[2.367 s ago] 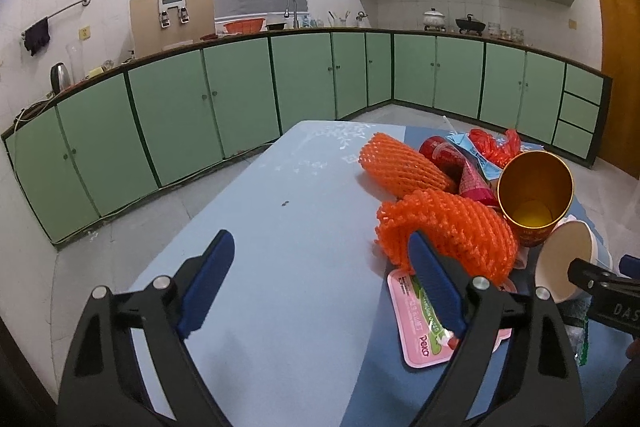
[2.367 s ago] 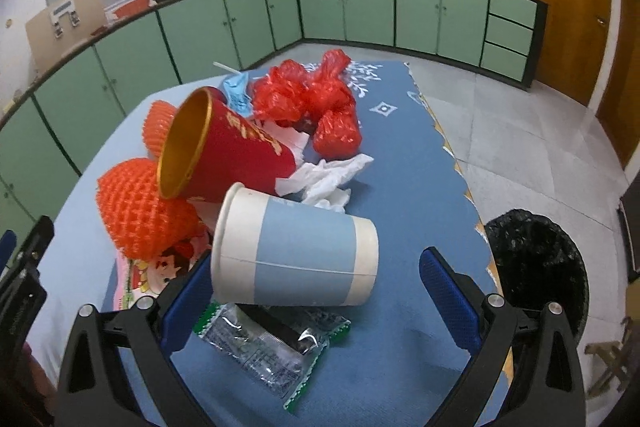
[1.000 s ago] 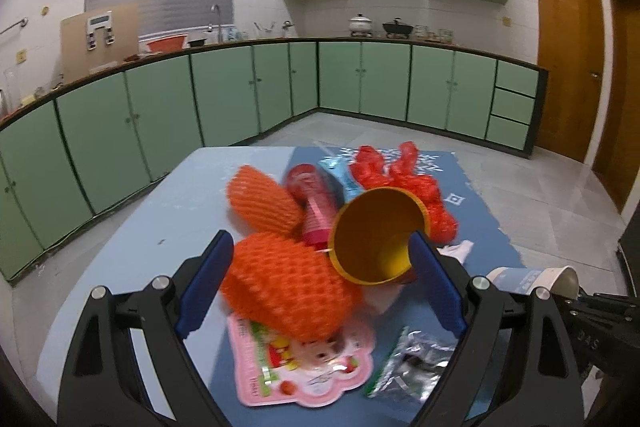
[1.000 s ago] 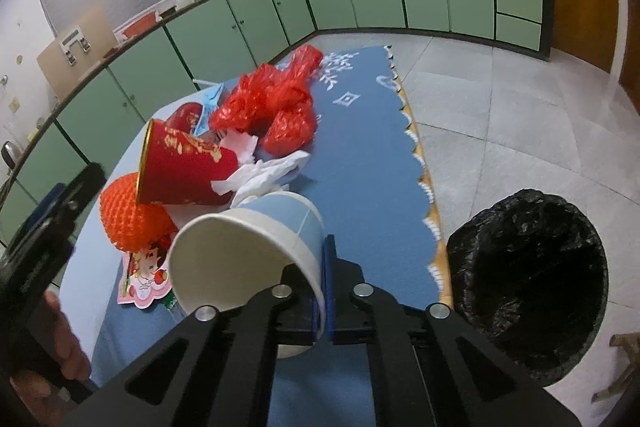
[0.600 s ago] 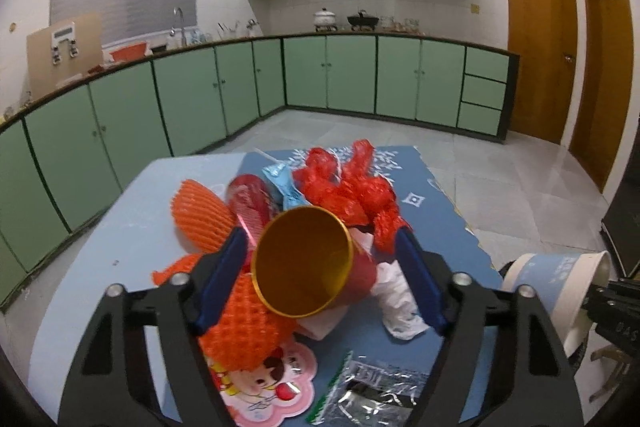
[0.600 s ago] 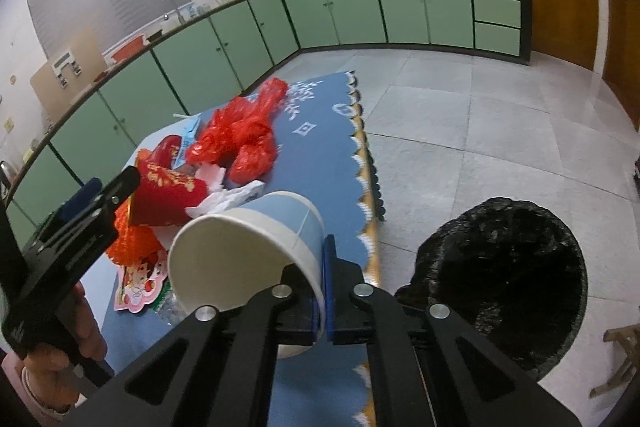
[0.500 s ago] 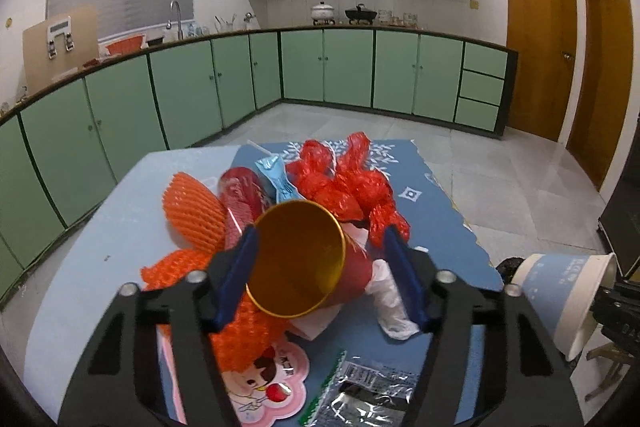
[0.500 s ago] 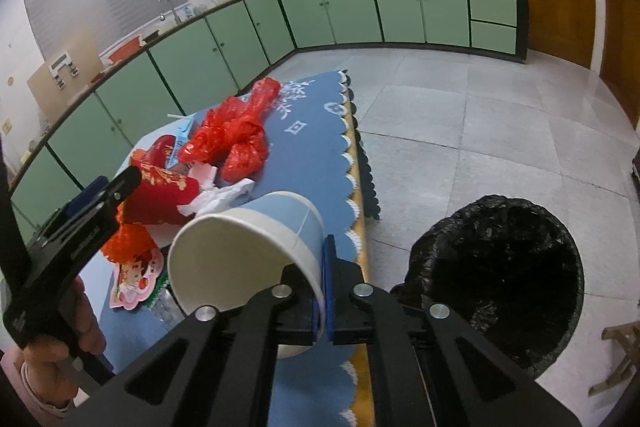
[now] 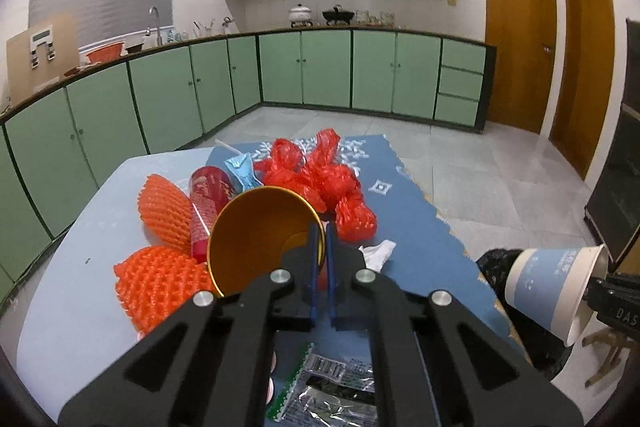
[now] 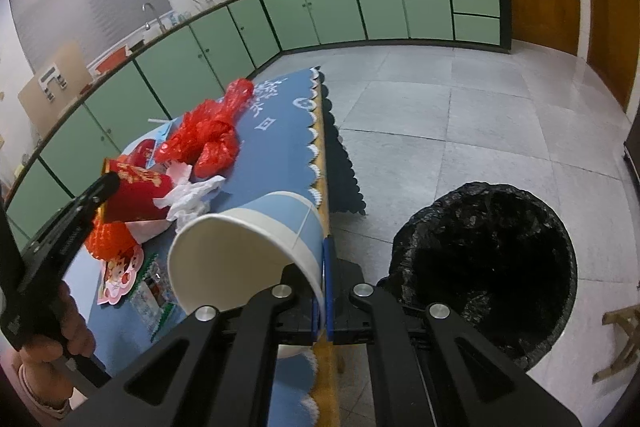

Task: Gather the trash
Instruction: 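Carry the paper cup over the black bin while the left gripper grasps the red-and-gold cup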

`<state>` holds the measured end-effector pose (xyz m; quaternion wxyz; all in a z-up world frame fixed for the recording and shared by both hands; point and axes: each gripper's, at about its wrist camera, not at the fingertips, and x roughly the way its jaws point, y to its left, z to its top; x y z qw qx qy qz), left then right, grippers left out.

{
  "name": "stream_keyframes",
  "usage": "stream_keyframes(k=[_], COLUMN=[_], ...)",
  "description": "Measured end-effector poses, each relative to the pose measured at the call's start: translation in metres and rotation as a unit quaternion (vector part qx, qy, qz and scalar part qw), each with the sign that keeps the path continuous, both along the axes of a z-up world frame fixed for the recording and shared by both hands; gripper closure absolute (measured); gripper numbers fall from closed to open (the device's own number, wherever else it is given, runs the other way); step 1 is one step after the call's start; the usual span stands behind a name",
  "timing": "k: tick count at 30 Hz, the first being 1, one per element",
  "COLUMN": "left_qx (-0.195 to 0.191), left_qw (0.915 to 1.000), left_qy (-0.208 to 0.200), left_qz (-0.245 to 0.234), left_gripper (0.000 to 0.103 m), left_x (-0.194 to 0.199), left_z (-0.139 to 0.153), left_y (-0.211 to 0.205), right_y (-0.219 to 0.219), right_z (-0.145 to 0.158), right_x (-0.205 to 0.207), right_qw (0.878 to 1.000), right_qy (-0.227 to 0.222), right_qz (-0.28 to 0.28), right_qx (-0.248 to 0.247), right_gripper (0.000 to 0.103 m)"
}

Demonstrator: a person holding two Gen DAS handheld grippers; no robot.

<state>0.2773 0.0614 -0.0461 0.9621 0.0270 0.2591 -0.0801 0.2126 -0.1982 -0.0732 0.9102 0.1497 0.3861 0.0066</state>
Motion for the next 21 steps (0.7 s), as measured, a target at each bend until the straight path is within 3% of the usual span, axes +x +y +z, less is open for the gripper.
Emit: stream_keyframes(k=[6,10,14,21], left_qx=[-0.011,-0.021,-0.044,-0.06], left_qw=[0.9979,0.9961,0.9946,0.9839], left_qy=[-0.062,-0.083,-0.057,0.024], left_qz=[0.018,-0.022,-0.075,-0.167], left_gripper=[0.1,0.1,0.1,0.099], left_x=[-0.03,-0.046,-0.049,-0.039], left_z=[0.024,0.039,0.035,-0.006], left_y=[0.0,-0.031,-0.076,-0.176], right_y=[-0.026,-0.061,-0.097,-0.145], right_z=[0.007,0.006,-0.008,-0.039], right_x=[-0.017,-0.029,-0.039,-0.037], right_qw=[0.999,0.997,0.994,0.986], right_qy=[-0.02,-0.017,0.007,0.049], right_qz=[-0.026,-0.067,-0.109,-0.149], right_qx=[-0.009,-0.021,-0.026,-0.051], right_gripper=[0.1,0.1,0.1,0.1])
